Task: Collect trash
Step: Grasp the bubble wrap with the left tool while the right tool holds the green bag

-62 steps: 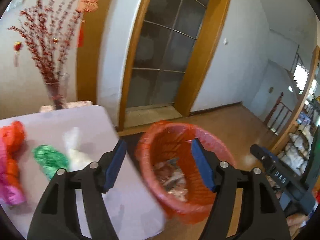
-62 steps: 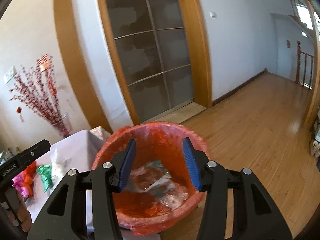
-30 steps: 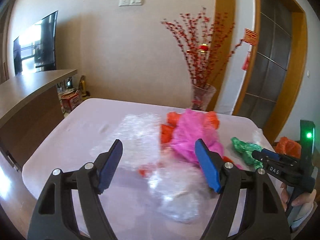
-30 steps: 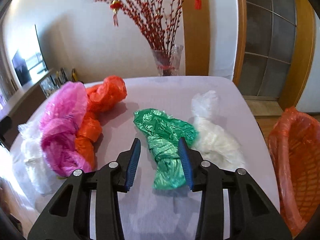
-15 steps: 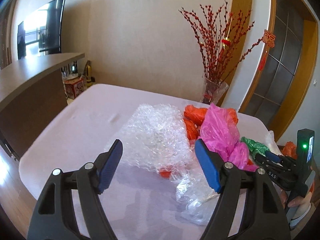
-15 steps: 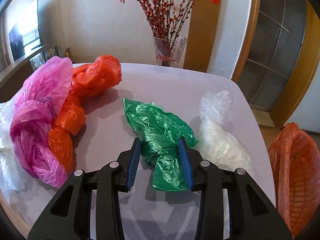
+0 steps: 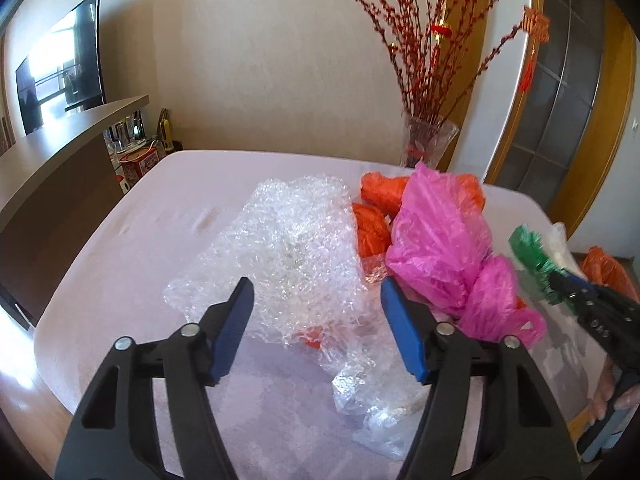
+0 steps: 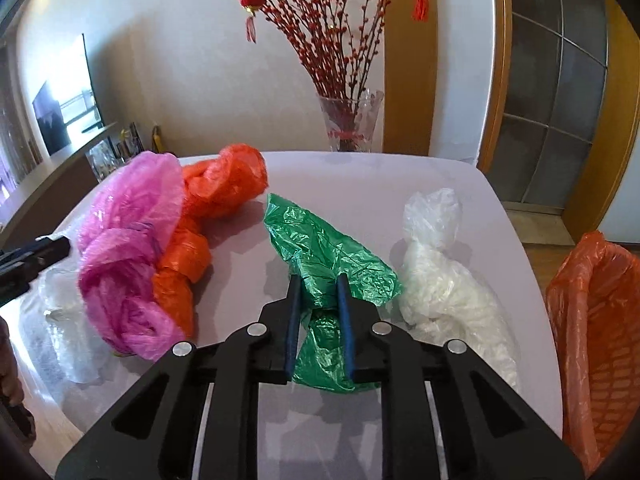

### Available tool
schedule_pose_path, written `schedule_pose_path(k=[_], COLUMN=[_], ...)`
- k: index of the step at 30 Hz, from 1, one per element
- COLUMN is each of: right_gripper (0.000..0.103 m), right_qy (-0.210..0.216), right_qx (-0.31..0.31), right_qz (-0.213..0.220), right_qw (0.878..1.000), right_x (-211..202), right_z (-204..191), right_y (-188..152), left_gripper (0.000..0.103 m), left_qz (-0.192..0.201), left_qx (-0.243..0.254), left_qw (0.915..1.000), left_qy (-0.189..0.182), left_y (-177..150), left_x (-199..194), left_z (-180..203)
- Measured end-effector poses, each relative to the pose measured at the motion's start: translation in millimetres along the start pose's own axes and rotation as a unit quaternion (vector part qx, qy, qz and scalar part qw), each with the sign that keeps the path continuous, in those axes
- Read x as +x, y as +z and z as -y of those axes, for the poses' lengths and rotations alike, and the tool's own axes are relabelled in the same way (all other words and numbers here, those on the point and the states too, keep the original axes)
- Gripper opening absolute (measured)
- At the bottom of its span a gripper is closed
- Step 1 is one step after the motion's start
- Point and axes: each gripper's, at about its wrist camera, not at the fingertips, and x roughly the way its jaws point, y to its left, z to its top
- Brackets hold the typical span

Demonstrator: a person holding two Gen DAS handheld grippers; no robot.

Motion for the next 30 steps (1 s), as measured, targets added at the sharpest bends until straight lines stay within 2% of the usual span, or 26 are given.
schedule_pose_path(k=[4,5,8,10,12,15,17,23,30], right_gripper=[0.02,0.024,0.032,0.033,0.032,0.022,0.019,0.017,0.017], right_qy=[-0.006,-0.011,-0.014,-0.014,-0.014,-0.011,-0.008,0.005,0.005], right_qx=[-0.023,-0.032,-0.038,-0.037,-0.038,-0.042,-0.035,-0.015,-0.001], right_qz=[-0.022,-0.028,-0.029,-0.031,-0.035,-0.035,-0.031,-0.005,0.03], right_qw=[0.999,0.999,0.999,0.999,0.999,0.998,0.999,1.0,1.0], right_x=[10,13,15,16,18,18,15,-3,-29], right_z=[-6,-9,-13,-12,-12,-12,-12,-6,4], right_y=[-2,-3,-6,-6,-7,-8,-7,-3,6], left_gripper=[0.051,0.05,0.034,0.016,0.008,0.006,0.006,0.006,0.005], left_qz=[-0.021,-0.024,-0.033,-0.04,-0.042,-0.035,-0.028,0.002,0.044], left_qx=[0.002,0.001,-0.008,-0.012,-0.018,-0.021,-0.025,-0.025,-0.001], left_qw=[0.9997,0.9997,0.9994,0.9991,0.9989,0.999,0.999,0.9994,0.9983], left_qy=[0.007,0.008,0.004,0.0,-0.009,-0.019,-0.023,-0.025,-0.039], left_y=[-1,-1,-2,-2,-2,-1,1,14,35], left_x=[11,13,19,22,24,21,18,-2,-31], left_z=[-1,-2,-7,-10,-13,-18,-20,-24,-5])
